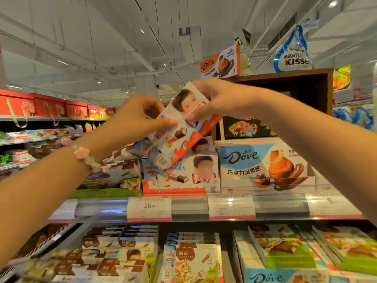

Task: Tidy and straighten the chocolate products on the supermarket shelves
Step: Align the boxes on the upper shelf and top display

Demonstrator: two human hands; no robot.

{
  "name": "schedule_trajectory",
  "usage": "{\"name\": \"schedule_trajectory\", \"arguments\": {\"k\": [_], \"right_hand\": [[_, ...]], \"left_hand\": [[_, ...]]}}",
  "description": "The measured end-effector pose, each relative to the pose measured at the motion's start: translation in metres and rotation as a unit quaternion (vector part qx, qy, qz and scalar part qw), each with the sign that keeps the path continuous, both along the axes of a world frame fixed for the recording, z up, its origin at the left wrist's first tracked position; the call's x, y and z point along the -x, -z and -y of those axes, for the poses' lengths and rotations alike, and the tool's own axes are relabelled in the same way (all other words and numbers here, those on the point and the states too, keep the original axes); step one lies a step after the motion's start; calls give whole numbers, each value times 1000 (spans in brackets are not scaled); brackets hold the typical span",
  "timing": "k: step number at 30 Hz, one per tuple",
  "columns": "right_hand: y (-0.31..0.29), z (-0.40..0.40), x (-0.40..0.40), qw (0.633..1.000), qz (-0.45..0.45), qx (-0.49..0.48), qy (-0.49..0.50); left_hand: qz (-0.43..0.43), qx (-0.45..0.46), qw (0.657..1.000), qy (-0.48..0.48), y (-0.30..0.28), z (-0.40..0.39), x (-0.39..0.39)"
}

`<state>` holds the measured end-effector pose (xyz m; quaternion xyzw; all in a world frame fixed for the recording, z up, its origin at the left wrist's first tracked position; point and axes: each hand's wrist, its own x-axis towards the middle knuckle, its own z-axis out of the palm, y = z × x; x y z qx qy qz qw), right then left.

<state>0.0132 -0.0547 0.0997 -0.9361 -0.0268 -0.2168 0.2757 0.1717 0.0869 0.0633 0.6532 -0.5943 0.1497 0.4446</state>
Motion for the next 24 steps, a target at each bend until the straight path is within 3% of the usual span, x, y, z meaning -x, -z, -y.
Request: {"name": "schedule_trajectory", "arguments": {"k": [2, 4, 7, 11, 13, 18, 20, 24], "right_hand": [[-2, 4, 4, 996, 82, -18, 18], [-1, 12, 7, 985, 156, -59, 42], [2, 26, 9, 954, 255, -125, 93], [6, 36, 8, 902, 350, -199, 158], [11, 40, 5, 896, 357, -178, 198], [25, 48, -6, 880, 363, -204, 227], [30, 48, -14, 889, 336, -238, 200], [38, 44, -29, 922, 283, -219, 147]], "left_hand": [[15, 43, 998, -35, 1, 8, -7], [20, 25, 998, -57, 7, 13, -13], [10, -55, 996, -67, 21, 21, -20], [96, -244, 963, -68, 24, 29, -20], [110, -296, 948, -33, 24, 32, -20], [126, -277, 952, -14, 28, 37, -23], [132, -269, 954, -16, 27, 38, -24], [126, -286, 950, -21, 24, 39, -26]]}}
